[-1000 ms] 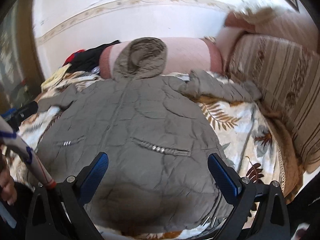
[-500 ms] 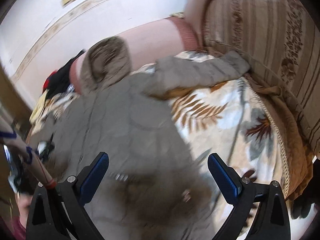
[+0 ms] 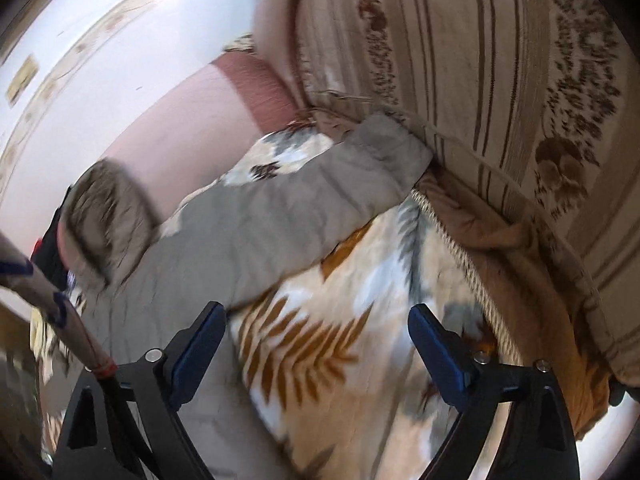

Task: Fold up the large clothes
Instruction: 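Move the right gripper to the sleeve cuff beside the striped sofa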

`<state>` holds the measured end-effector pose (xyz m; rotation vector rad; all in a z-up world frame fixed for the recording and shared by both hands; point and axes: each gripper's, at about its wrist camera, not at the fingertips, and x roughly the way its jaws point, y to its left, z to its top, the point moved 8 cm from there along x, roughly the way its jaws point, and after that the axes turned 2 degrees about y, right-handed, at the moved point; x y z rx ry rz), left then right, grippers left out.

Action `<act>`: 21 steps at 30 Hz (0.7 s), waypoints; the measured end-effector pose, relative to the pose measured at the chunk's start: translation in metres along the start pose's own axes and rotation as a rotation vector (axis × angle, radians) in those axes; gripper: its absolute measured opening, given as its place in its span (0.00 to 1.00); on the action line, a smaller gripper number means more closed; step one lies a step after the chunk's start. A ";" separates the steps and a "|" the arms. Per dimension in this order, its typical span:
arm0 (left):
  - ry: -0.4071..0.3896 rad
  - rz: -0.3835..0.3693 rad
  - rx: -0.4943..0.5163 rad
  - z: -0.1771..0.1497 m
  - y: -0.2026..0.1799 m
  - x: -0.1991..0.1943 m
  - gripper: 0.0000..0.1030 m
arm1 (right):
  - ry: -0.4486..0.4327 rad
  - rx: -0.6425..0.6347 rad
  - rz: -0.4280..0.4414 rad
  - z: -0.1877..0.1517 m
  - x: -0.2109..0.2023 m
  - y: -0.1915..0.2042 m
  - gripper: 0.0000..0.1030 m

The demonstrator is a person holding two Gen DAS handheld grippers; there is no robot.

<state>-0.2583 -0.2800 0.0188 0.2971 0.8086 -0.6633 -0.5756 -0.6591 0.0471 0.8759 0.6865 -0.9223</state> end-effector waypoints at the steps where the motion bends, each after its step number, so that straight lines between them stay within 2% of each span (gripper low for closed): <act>1: 0.002 0.000 0.002 0.000 -0.001 0.001 1.00 | -0.004 0.011 -0.005 0.010 0.005 -0.004 0.88; 11: 0.023 -0.005 -0.006 0.000 0.002 0.013 1.00 | -0.024 0.153 -0.058 0.080 0.069 -0.046 0.63; 21: 0.034 0.013 0.025 -0.003 0.001 0.025 1.00 | -0.023 0.204 -0.122 0.103 0.129 -0.079 0.56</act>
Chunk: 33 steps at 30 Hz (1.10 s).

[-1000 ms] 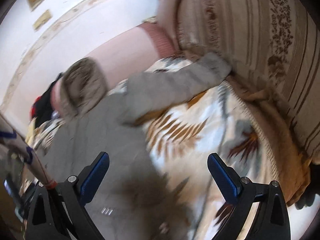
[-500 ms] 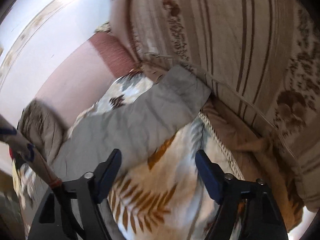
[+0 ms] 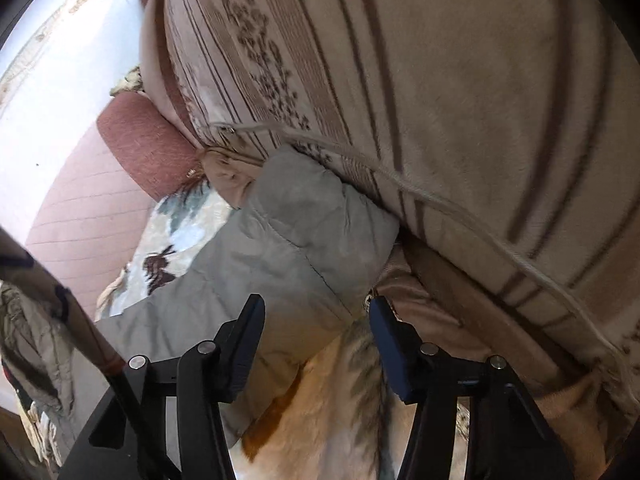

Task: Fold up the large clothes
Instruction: 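Move the right gripper to the sleeve cuff beside the striped sofa, then close the right gripper on the sleeve cuff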

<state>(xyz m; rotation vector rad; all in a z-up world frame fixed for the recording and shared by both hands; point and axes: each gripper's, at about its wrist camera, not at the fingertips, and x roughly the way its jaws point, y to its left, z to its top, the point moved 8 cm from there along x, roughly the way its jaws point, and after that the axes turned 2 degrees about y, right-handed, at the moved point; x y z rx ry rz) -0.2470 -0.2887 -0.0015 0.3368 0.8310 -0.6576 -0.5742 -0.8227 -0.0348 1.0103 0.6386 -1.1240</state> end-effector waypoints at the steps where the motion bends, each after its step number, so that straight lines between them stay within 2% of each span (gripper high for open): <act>1: 0.000 0.002 0.002 0.000 0.000 0.001 1.00 | -0.005 -0.007 -0.015 0.001 0.004 0.000 0.56; 5: 0.013 0.019 0.001 -0.003 0.002 0.008 1.00 | -0.035 -0.006 -0.057 0.007 0.017 -0.003 0.49; 10: 0.044 0.032 -0.001 -0.007 0.004 0.019 1.00 | -0.069 0.011 -0.079 0.015 0.027 -0.011 0.48; 11: 0.048 0.031 0.002 -0.007 0.003 0.020 1.00 | -0.067 0.004 -0.089 0.016 0.030 -0.012 0.44; 13: 0.049 0.034 0.010 -0.008 0.001 0.022 1.00 | -0.073 -0.012 -0.094 0.017 0.033 -0.011 0.29; 14: 0.048 0.034 0.014 -0.007 0.001 0.022 1.00 | -0.077 -0.021 -0.095 0.017 0.032 -0.011 0.18; 15: 0.045 0.034 0.017 -0.007 0.000 0.021 1.00 | -0.088 -0.027 -0.096 0.016 0.029 -0.012 0.12; 18: 0.035 0.035 0.023 -0.007 -0.002 0.019 1.00 | -0.124 -0.025 -0.068 0.015 0.013 -0.017 0.04; 21: 0.032 0.030 0.016 -0.007 -0.001 0.016 1.00 | -0.149 -0.021 -0.048 0.016 -0.006 -0.021 0.03; 25: 0.026 0.014 0.003 -0.007 0.000 0.010 1.00 | -0.093 -0.013 0.001 0.011 -0.016 -0.021 0.04; 26: 0.021 0.011 0.000 -0.007 0.000 0.008 1.00 | -0.098 0.005 0.013 0.010 -0.019 -0.023 0.07; 29: 0.014 0.006 0.005 -0.009 -0.001 0.004 1.00 | -0.092 0.030 0.004 0.006 -0.018 -0.029 0.30; 32: 0.015 0.006 0.003 -0.008 -0.001 0.005 1.00 | -0.093 0.034 -0.003 0.004 -0.011 -0.029 0.39; 33: 0.016 0.004 0.002 -0.008 -0.001 0.006 1.00 | -0.092 0.035 -0.009 0.005 -0.008 -0.028 0.39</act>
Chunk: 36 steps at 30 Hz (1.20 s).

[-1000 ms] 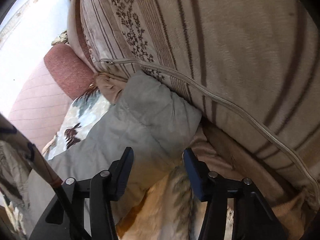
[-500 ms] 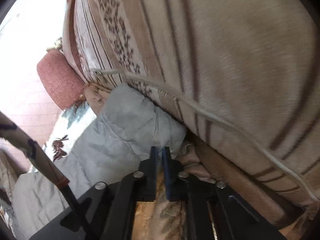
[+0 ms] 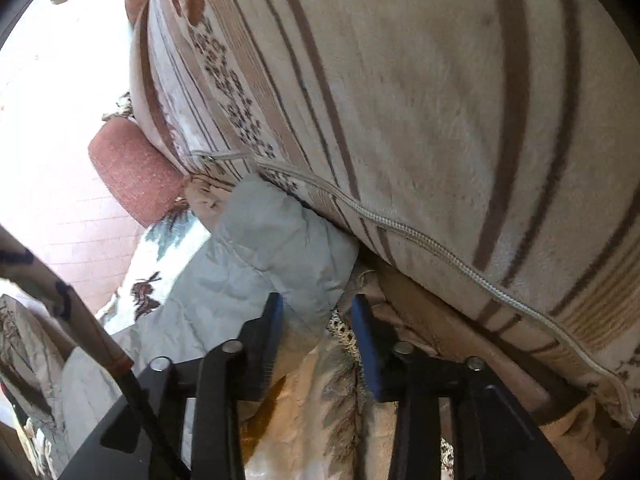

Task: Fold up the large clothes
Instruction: 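Close the right gripper on the sleeve cuff, then lift the sleeve with the right gripper and fold it across the jacket body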

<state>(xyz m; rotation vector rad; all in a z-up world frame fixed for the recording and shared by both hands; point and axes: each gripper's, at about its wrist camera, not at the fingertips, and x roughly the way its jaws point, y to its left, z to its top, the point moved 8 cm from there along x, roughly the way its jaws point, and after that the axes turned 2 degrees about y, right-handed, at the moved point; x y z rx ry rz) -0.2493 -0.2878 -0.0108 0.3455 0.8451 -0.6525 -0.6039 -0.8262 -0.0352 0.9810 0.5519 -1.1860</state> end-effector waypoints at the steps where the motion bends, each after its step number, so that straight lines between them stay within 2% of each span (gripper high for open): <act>1: 0.001 0.000 0.000 0.001 -0.001 0.001 1.00 | 0.004 0.002 0.000 0.001 0.005 0.001 0.39; 7: 0.004 -0.005 0.012 0.000 -0.004 0.004 1.00 | -0.013 -0.023 -0.033 0.012 0.031 0.011 0.40; 8: 0.008 -0.003 0.014 0.000 -0.004 0.005 1.00 | -0.013 -0.028 -0.060 0.014 0.037 0.011 0.44; 9: 0.011 -0.001 0.016 0.000 -0.005 0.007 1.00 | -0.015 -0.026 -0.068 0.015 0.040 0.009 0.55; 11: 0.022 0.000 0.019 0.000 -0.006 0.012 1.00 | -0.018 -0.017 -0.053 0.018 0.049 0.006 0.62; 12: 0.028 0.002 0.021 -0.001 -0.007 0.014 1.00 | -0.016 -0.024 -0.051 0.018 0.054 0.008 0.62; 13: 0.030 0.002 0.023 -0.001 -0.007 0.015 1.00 | -0.008 -0.037 -0.035 0.016 0.057 0.012 0.55; 14: 0.030 0.004 0.026 -0.001 -0.007 0.015 1.00 | -0.011 -0.056 -0.012 0.015 0.056 0.018 0.37; 15: 0.028 0.005 0.027 -0.001 -0.007 0.015 1.00 | -0.025 -0.071 -0.012 0.015 0.052 0.021 0.25; 17: 0.025 0.008 0.028 -0.002 -0.007 0.014 1.00 | -0.066 -0.101 0.001 0.017 0.039 0.030 0.19; 22: 0.006 0.016 0.024 0.001 -0.006 0.009 1.00 | -0.156 -0.100 0.046 0.026 -0.014 0.040 0.17; 30: -0.049 0.027 0.037 0.005 -0.008 -0.006 1.00 | -0.216 -0.127 0.123 0.029 -0.103 0.056 0.16; 36: -0.082 0.037 0.025 0.009 -0.003 -0.017 1.00 | -0.245 -0.141 0.208 0.018 -0.172 0.079 0.16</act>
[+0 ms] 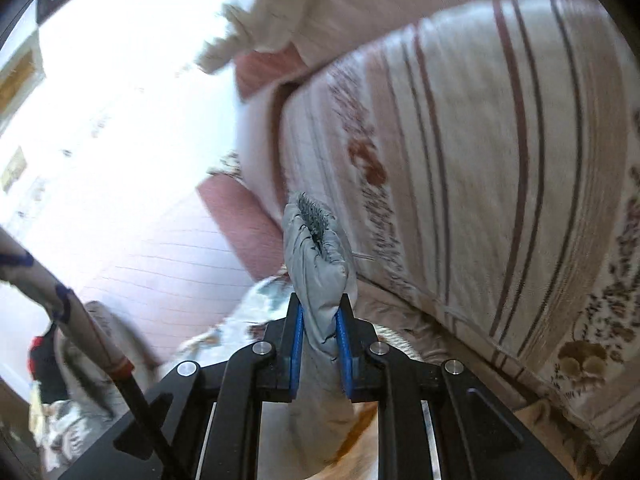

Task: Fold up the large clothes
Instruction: 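Lift the sleeve with the right gripper and fold it across the jacket body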

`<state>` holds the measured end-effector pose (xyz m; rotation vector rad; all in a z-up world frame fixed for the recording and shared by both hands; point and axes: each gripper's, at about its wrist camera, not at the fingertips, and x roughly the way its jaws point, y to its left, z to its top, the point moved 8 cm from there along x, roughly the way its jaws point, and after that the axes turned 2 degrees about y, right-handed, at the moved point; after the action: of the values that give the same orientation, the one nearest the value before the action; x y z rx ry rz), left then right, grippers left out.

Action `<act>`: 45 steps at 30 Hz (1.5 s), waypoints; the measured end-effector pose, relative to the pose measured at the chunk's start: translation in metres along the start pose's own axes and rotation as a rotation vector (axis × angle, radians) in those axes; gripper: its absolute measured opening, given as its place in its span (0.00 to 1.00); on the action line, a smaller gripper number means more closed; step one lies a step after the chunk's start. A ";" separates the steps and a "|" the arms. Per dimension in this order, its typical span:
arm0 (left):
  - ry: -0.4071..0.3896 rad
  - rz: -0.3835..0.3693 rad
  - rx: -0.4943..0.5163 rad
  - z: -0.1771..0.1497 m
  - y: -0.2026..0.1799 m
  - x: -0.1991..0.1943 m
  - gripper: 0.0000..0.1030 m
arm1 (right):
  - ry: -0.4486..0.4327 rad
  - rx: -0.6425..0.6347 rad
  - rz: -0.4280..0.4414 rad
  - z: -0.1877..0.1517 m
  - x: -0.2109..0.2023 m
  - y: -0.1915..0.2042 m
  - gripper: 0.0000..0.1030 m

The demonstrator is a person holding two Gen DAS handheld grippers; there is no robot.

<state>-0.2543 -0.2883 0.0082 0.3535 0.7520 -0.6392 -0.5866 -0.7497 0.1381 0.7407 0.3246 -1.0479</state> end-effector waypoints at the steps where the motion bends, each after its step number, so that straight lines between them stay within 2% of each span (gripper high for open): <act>1: -0.006 -0.004 -0.010 0.002 0.002 -0.003 1.00 | -0.002 -0.007 0.014 0.000 -0.009 0.008 0.16; 8: -0.060 -0.013 -0.050 0.009 0.013 -0.024 1.00 | 0.011 -0.043 0.129 -0.018 -0.066 0.074 0.16; 16: -0.085 -0.019 -0.069 0.011 0.022 -0.038 1.00 | 0.059 -0.142 0.254 -0.060 -0.084 0.175 0.16; 25: -0.089 -0.032 -0.121 0.011 0.044 -0.045 1.00 | 0.133 -0.248 0.391 -0.111 -0.088 0.258 0.16; 30: -0.098 -0.021 -0.134 0.011 0.054 -0.049 1.00 | 0.193 -0.278 0.490 -0.153 -0.089 0.309 0.16; 36: -0.087 -0.007 -0.174 0.008 0.072 -0.046 1.00 | 0.300 -0.304 0.556 -0.222 -0.064 0.353 0.16; 45: -0.048 -0.009 -0.220 0.003 0.086 -0.035 1.00 | 0.484 -0.357 0.543 -0.328 -0.001 0.384 0.16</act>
<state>-0.2165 -0.2106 0.0417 0.1323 0.7697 -0.5650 -0.2210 -0.4111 0.0550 0.6957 0.6631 -0.2748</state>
